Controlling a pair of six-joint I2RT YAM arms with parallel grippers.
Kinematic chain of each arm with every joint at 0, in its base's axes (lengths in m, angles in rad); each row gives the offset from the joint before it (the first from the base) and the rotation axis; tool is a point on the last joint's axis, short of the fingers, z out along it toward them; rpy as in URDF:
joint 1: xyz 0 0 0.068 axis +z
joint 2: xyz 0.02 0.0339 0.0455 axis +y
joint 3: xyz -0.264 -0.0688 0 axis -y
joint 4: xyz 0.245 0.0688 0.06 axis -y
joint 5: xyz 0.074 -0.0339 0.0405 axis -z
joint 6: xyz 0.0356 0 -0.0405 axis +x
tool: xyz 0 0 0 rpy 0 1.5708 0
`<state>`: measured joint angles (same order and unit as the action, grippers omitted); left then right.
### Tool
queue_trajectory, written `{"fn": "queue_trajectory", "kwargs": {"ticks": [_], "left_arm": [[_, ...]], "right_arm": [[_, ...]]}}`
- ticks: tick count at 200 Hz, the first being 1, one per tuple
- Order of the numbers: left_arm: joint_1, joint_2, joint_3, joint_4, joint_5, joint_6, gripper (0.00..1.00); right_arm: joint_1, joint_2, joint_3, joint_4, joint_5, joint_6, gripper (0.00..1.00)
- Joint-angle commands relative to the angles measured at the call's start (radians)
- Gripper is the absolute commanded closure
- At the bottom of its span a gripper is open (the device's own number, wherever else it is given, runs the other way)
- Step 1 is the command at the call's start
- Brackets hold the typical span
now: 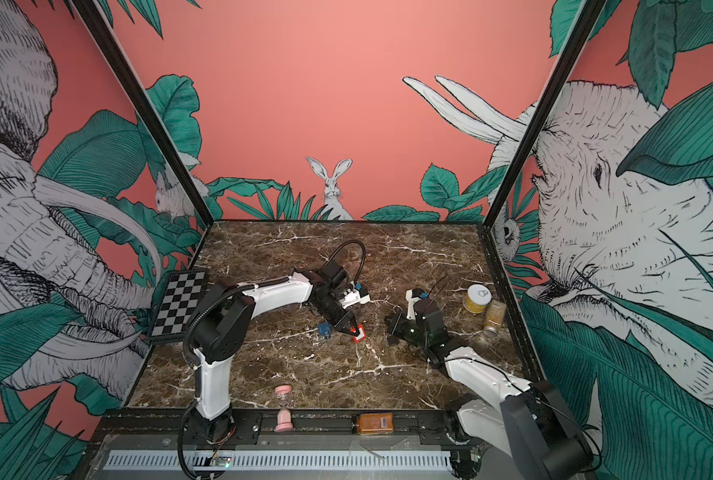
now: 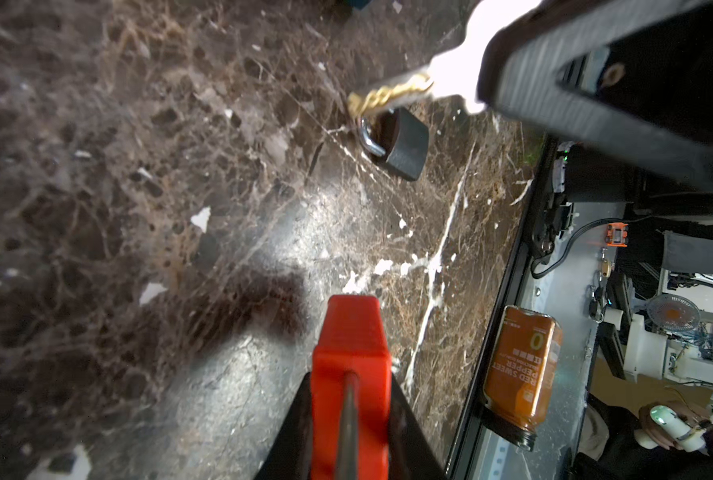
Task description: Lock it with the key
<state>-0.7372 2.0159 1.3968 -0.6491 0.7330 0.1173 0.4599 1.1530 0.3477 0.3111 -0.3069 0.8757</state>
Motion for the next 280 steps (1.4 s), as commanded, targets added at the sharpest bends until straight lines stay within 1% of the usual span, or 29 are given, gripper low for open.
{"fn": "queue_trajectory", "kwargs": {"ticks": [1,21,33,49,70,79,97,127,131,133,135,142,151,182,189,246,267,272,280], "left_arm": [[0.001,0.02,0.065,-0.07,0.031,0.07,1.0],[-0.001,0.064,0.121,-0.126,0.041,0.113,1.0],[-0.001,0.096,0.157,-0.169,0.043,0.139,1.0],[-0.002,0.132,0.191,-0.207,0.053,0.156,1.0],[-0.002,0.157,0.209,-0.215,0.051,0.158,1.0],[-0.001,0.161,0.214,-0.213,0.043,0.156,1.0],[-0.002,0.166,0.224,-0.222,0.031,0.161,0.93],[-0.002,0.17,0.236,-0.219,-0.012,0.154,0.74],[-0.001,0.17,0.237,-0.216,-0.018,0.15,0.71],[-0.001,0.171,0.237,-0.213,-0.02,0.148,0.66],[-0.002,0.171,0.237,-0.21,-0.024,0.146,0.64],[-0.002,0.172,0.237,-0.205,-0.033,0.142,0.58],[-0.001,0.175,0.241,-0.201,-0.042,0.139,0.56],[0.0,0.182,0.256,-0.183,-0.073,0.125,0.54],[0.0,0.185,0.26,-0.179,-0.076,0.119,0.53],[0.0,0.205,0.293,-0.161,-0.094,0.1,0.42],[0.001,0.202,0.292,-0.15,-0.102,0.094,0.4],[0.001,0.202,0.292,-0.149,-0.107,0.092,0.38],[0.002,0.2,0.292,-0.15,-0.111,0.091,0.36]], "right_arm": [[0.039,0.058,-0.028,0.174,0.133,0.053,1.0],[0.051,0.106,-0.078,0.286,0.185,0.094,1.0],[0.053,0.128,-0.088,0.316,0.2,0.103,1.0],[0.054,0.157,-0.076,0.321,0.2,0.101,1.0],[0.054,0.206,-0.073,0.353,0.183,0.11,1.0],[0.056,0.228,-0.071,0.399,0.176,0.115,1.0],[0.059,0.275,-0.061,0.435,0.163,0.127,1.0],[0.071,0.347,-0.045,0.497,0.141,0.15,1.0],[0.073,0.355,-0.044,0.505,0.14,0.152,1.0],[0.075,0.358,-0.043,0.508,0.14,0.153,1.0],[0.077,0.362,-0.043,0.51,0.139,0.155,1.0],[0.083,0.371,-0.042,0.515,0.141,0.163,1.0],[0.088,0.377,-0.041,0.516,0.14,0.168,1.0],[0.11,0.378,-0.041,0.514,0.147,0.187,1.0],[0.116,0.376,-0.039,0.514,0.147,0.189,1.0],[0.141,0.313,-0.044,0.442,0.174,0.195,0.81],[0.141,0.282,-0.046,0.408,0.189,0.19,0.76],[0.141,0.276,-0.045,0.399,0.193,0.186,0.75],[0.141,0.264,-0.043,0.38,0.199,0.183,0.73]]}}
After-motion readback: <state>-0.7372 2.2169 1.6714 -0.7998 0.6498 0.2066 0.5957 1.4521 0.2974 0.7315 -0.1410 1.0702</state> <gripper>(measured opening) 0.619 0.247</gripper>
